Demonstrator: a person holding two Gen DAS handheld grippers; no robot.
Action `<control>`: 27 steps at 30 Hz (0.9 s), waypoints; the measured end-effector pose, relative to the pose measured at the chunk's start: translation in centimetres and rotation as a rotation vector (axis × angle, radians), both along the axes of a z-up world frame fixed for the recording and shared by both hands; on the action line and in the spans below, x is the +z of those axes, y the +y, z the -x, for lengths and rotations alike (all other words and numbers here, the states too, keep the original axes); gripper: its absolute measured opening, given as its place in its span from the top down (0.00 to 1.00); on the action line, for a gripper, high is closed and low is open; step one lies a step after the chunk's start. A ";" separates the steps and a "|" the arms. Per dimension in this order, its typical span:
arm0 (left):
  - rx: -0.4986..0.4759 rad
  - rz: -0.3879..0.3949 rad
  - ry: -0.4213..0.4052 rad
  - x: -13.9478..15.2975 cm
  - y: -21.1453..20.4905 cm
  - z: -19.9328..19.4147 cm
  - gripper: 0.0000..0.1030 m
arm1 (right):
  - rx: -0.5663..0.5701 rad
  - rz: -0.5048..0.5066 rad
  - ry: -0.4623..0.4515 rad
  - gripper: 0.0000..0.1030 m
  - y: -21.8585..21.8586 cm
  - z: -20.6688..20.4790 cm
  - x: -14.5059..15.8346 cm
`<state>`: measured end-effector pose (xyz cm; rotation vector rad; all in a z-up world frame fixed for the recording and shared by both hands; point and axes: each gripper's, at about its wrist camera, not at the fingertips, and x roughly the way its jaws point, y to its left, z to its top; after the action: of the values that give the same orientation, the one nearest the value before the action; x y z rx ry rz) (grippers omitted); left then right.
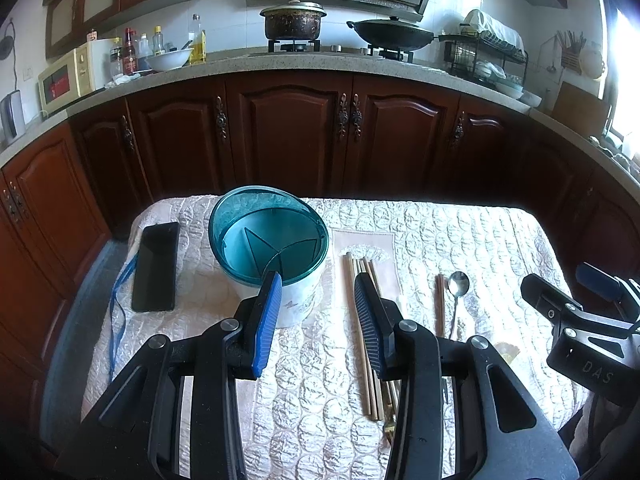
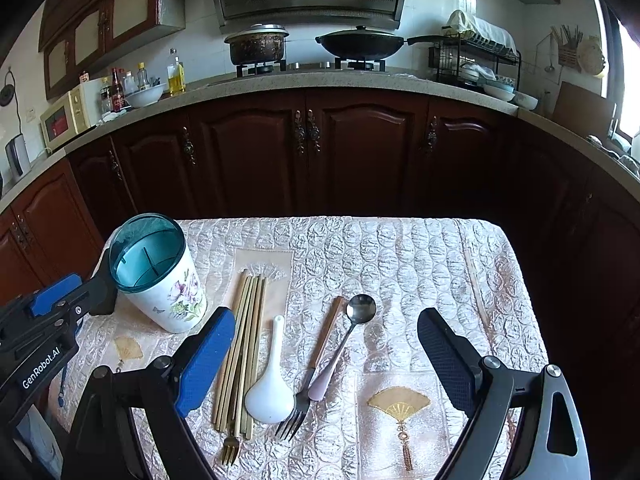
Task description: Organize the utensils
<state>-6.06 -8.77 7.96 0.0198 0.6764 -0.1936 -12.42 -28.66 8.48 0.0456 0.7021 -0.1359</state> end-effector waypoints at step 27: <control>-0.004 -0.002 0.025 -1.1 -0.1 -0.5 0.64 | -0.001 -0.013 0.024 0.12 -0.2 -0.4 -0.9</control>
<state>-5.61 -8.89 6.86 0.0210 0.7019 -0.1968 -12.04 -28.88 7.60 0.0566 0.7271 -0.1330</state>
